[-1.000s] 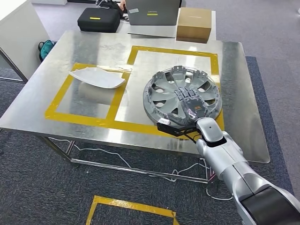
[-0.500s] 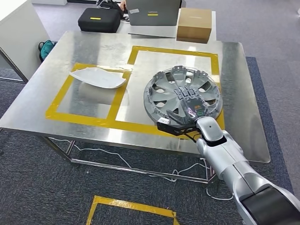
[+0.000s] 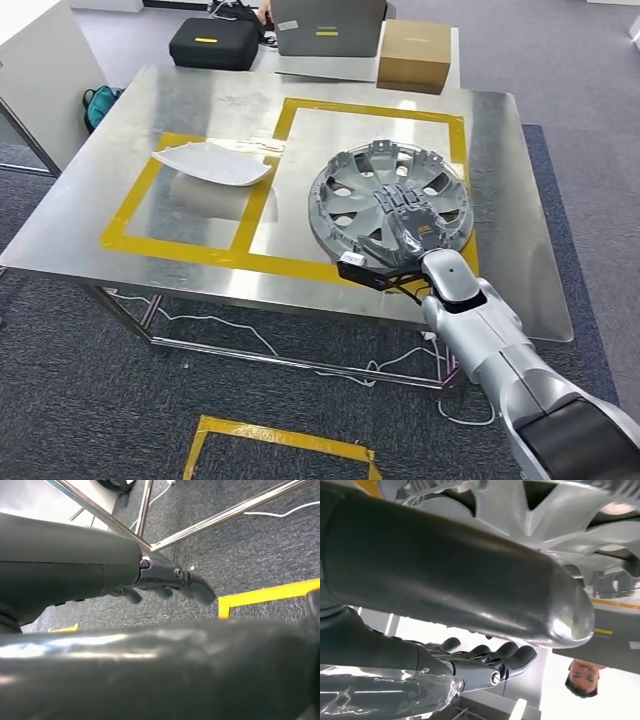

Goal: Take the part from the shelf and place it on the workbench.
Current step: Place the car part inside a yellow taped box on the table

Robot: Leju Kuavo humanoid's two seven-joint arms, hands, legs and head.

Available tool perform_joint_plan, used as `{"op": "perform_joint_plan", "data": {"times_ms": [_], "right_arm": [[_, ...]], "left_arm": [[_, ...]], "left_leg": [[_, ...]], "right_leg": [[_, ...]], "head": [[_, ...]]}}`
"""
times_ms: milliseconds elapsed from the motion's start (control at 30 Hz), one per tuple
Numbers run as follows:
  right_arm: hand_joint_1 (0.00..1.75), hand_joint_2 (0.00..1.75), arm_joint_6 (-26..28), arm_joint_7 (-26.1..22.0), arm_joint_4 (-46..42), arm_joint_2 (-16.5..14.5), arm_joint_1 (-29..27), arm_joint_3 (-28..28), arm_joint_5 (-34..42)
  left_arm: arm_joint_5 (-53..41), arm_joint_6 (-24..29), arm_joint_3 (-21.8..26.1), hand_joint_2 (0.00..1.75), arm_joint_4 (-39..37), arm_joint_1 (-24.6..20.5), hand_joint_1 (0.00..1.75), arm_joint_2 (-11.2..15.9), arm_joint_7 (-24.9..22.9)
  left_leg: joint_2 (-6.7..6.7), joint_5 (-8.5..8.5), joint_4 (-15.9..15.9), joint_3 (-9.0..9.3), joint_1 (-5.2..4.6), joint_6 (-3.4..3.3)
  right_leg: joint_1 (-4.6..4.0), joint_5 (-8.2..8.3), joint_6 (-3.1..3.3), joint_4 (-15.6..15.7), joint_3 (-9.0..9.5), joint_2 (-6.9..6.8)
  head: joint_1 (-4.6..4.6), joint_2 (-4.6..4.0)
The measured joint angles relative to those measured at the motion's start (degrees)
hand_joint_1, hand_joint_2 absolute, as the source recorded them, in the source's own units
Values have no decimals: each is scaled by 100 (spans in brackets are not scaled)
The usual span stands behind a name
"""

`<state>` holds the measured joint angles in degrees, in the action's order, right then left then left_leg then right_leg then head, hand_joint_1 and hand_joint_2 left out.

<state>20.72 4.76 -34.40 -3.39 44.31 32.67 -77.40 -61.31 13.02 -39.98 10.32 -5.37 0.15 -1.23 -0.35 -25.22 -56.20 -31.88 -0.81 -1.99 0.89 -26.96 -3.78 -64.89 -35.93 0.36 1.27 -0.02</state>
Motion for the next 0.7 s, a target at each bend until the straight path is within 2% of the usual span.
{"op": "perform_joint_plan", "data": {"times_ms": [33,67,167,200,233,267,333,367,400,433,500,533,567,600,667,700], "right_arm": [[0,0,-5,0,0,2,11,2,0],[0,0,-8,0,1,3,18,4,-1],[0,0,-17,2,3,4,21,11,-3],[0,0,-20,5,4,4,24,11,-4],[0,0,-24,10,4,4,29,11,-5],[0,0,-30,15,4,4,34,11,-7],[0,0,-48,22,12,4,34,13,-9],[0,0,-58,25,19,4,32,15,-9],[0,0,-68,30,26,4,31,16,-9],[0,0,-73,38,32,4,30,17,-9],[0,0,-77,52,34,4,40,18,-8],[0,0,-75,58,34,4,52,18,-7],[0,0,-73,63,34,4,66,17,-6],[0,0,-72,66,34,4,77,16,-5],[0,0,-73,69,46,10,74,16,-2],[0,0,-74,69,56,17,62,17,-1]], "left_arm": [[-1,-2,1,0,0,-2,0,4,-1],[-2,-2,3,0,0,-7,0,9,-1],[-6,-10,7,0,0,-18,0,22,-1],[-7,-12,8,0,0,-19,0,27,-1],[-8,-13,9,0,0,-21,0,32,-1],[-8,-13,10,0,0,-24,0,37,-1],[-9,-11,16,0,0,-40,0,44,-3],[-9,-11,20,0,0,-49,0,49,-4],[-13,-10,22,0,0,-57,0,51,-5],[-17,-11,24,0,0,-62,0,52,-5],[-34,-13,24,0,0,-63,0,48,-6],[-42,-15,23,0,1,-61,0,42,-7],[-48,-15,22,0,2,-58,0,33,-7],[-50,-16,21,0,2,-53,0,24,-7],[-51,-15,20,0,3,-34,0,12,-7],[-51,-15,20,0,2,-23,0,9,-6]], "left_leg": [[-2,1,-21,-22,-3,31],[-4,11,-43,-49,-8,70],[-11,47,-75,-126,-7,181],[-10,-18,-120,-163,-2,221],[-10,-155,-258,-229,5,260],[-9,-361,-514,-334,15,298],[-8,-782,-1245,-592,30,355],[-8,-889,-1523,-662,35,372],[-8,-886,-1628,-647,42,383],[-8,-777,-1526,-532,54,390],[-8,-462,-873,-87,93,411],[-18,-373,-501,134,100,412],[-26,-342,-231,274,103,400],[-36,-350,-83,325,95,369],[-39,-298,-31,262,79,256],[-31,-244,-27,217,78,197]], "right_leg": [[-6,82,12,306,175,4],[-12,102,29,491,272,7],[-21,124,136,566,228,20],[-14,153,187,576,201,18],[-3,187,240,590,171,14],[4,220,283,599,135,9],[4,287,323,600,38,0],[5,325,326,600,-13,-4],[7,367,322,599,-63,-7],[10,411,314,599,-111,-7],[16,497,276,596,-197,-2],[13,543,246,593,-241,3],[6,593,210,594,-279,8],[-3,652,175,606,-311,10],[2,766,106,654,-353,8],[10,740,75,647,-390,3]], "head": [[-1,0],[-4,0],[-16,0],[-27,0],[-39,0],[-53,0],[-70,0],[-72,0],[-71,0],[-72,0],[-72,0],[-77,0],[-78,0],[-81,0],[-80,0],[-79,0]]}}
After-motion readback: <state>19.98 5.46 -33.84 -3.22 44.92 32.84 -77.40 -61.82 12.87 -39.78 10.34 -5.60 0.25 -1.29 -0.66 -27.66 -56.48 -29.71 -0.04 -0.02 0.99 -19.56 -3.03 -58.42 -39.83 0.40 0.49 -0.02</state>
